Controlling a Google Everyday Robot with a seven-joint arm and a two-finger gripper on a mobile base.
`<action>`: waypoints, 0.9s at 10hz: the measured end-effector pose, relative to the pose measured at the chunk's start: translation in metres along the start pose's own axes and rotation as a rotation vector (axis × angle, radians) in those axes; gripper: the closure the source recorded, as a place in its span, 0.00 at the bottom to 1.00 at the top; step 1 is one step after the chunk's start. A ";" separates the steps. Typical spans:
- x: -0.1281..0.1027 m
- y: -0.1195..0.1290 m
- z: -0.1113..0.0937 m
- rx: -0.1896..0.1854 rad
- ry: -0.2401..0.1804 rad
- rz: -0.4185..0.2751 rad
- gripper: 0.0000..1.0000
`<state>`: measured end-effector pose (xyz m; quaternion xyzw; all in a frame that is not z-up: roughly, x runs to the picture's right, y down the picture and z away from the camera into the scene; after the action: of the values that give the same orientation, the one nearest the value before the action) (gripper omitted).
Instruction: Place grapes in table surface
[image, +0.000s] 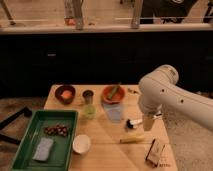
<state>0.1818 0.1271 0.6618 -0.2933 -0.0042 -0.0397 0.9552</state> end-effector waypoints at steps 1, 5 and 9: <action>0.000 0.000 0.000 0.000 0.000 0.000 0.20; -0.003 0.005 0.000 0.008 -0.019 -0.016 0.20; -0.067 0.029 -0.012 0.031 -0.071 -0.104 0.20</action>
<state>0.1173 0.1493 0.6337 -0.2791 -0.0539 -0.0787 0.9555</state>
